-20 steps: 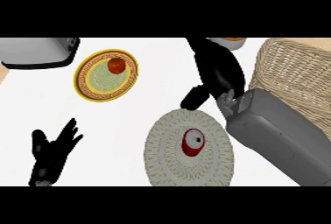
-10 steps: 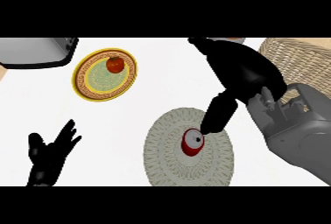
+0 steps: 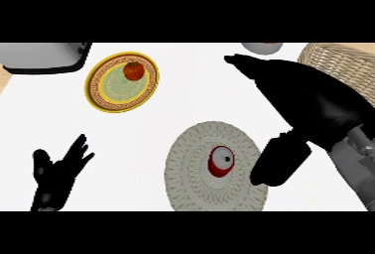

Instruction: Pick the can from the placemat and place it in the basket

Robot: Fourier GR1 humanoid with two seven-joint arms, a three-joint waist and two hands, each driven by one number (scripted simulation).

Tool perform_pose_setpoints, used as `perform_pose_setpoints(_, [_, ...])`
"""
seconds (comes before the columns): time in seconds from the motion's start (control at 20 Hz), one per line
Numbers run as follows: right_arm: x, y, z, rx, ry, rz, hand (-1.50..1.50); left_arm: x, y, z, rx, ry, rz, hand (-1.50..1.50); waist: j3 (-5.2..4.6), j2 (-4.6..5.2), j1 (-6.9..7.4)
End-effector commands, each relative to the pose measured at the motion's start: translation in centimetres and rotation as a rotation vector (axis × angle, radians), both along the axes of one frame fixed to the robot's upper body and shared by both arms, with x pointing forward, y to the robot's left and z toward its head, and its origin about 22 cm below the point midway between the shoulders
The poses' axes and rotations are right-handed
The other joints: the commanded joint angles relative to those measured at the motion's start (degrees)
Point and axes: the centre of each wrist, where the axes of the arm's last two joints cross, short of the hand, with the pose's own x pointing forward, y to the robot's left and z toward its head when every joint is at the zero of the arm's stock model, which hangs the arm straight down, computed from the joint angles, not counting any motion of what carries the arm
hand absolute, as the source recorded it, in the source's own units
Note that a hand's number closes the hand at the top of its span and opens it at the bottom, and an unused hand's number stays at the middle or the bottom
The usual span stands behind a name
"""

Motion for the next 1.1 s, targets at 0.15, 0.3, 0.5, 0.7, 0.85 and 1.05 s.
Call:
perform_pose_setpoints(0.15, [-2.3, 0.4, -1.3, -0.067, 0.060, -0.149, -1.50, -2.2, 0.5, -1.7, 0.012, 0.111, -0.017, 0.00, -0.29, 0.75, 1.32])
perform_pose_setpoints(0.3, [-2.8, 1.0, -3.6, -0.037, 0.051, -0.153, -1.50, -2.2, 0.2, -1.6, 0.003, 0.113, 0.004, 0.00, -0.25, 0.82, 1.67])
perform_pose_setpoints(0.5, [-2.2, 1.0, -6.9, -0.077, 0.064, -0.157, -1.50, -1.2, -0.5, -1.7, 0.017, 0.093, -0.021, 0.00, -0.25, 1.11, 1.69])
perform_pose_setpoints(0.7, [-2.3, 1.4, -9.1, -0.133, 0.095, -0.179, -1.50, -0.2, -0.4, -0.4, 0.009, 0.102, -0.012, 0.00, -0.24, 1.05, 1.78])
perform_pose_setpoints(0.85, [-1.1, 1.3, -10.2, -0.125, 0.118, -0.193, -1.50, -2.1, -0.6, -1.7, 0.004, 0.103, -0.015, 0.00, -0.26, 1.19, 2.56])
perform_pose_setpoints(1.05, [-1.4, 2.6, -11.4, -0.126, 0.099, -0.191, -1.50, -0.9, -2.0, -2.1, 0.005, 0.100, -0.021, 0.00, -0.28, 1.31, 2.39])
